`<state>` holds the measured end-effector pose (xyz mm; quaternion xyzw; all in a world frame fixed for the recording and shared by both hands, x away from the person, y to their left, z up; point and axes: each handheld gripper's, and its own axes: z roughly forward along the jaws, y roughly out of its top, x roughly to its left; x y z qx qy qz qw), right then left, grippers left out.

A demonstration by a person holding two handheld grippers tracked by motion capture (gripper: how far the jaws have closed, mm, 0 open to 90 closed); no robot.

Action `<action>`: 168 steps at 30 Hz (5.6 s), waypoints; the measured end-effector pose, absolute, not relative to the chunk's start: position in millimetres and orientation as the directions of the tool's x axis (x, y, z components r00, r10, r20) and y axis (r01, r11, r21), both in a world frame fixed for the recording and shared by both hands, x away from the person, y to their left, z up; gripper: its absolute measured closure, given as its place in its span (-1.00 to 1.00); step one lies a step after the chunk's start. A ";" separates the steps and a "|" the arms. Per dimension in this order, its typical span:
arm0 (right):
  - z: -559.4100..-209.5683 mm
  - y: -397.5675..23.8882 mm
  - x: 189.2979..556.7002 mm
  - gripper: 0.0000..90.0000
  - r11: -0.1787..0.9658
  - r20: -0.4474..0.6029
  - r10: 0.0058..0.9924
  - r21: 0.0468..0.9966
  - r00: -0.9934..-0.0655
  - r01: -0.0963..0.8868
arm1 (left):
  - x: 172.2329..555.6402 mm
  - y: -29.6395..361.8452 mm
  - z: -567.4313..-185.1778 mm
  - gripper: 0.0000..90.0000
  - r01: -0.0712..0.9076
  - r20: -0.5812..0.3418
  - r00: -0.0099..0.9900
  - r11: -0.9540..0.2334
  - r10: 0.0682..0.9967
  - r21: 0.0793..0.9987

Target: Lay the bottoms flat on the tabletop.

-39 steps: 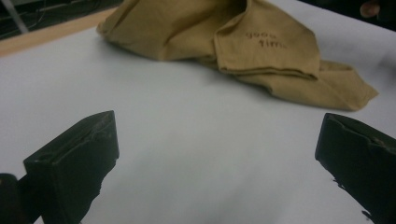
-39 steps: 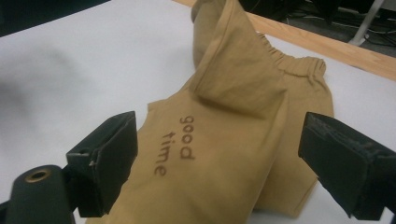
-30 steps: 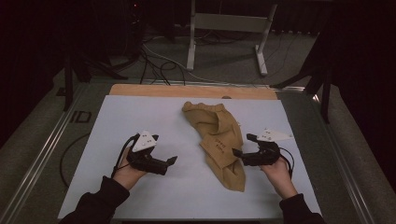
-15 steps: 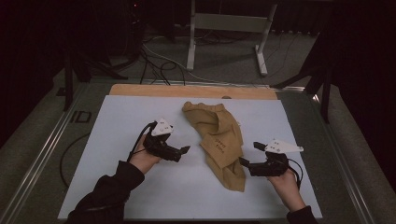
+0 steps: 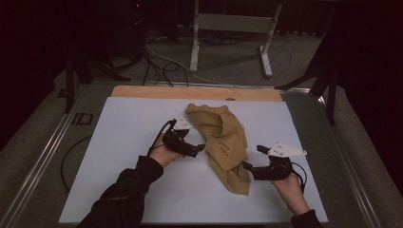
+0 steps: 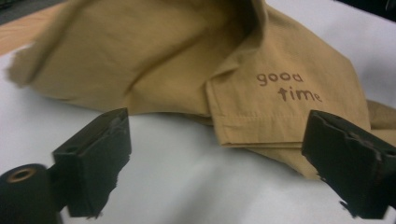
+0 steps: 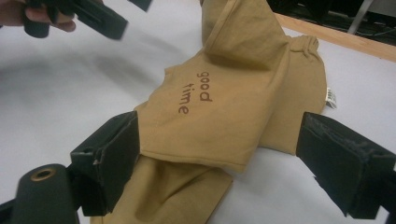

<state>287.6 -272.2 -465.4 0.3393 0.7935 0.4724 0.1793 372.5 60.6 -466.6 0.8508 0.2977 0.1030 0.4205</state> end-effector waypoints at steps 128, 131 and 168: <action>-461.3 -261.1 244.0 0.94 0.409 -0.072 0.812 0.778 -0.579 0.477 | 214.9 217.8 -479.1 -0.97 0.370 -0.087 0.706 -0.261 0.703 0.892; -457.7 -263.9 234.1 0.94 0.387 -0.065 0.825 0.788 -0.561 0.478 | 215.1 217.0 -478.7 -0.97 0.370 -0.088 0.708 -0.262 0.701 0.891; -455.4 -271.6 185.1 -0.80 0.258 0.075 0.801 0.852 -0.593 0.456 | 220.7 208.5 -477.8 -0.98 0.412 -0.130 0.739 -0.291 0.661 0.864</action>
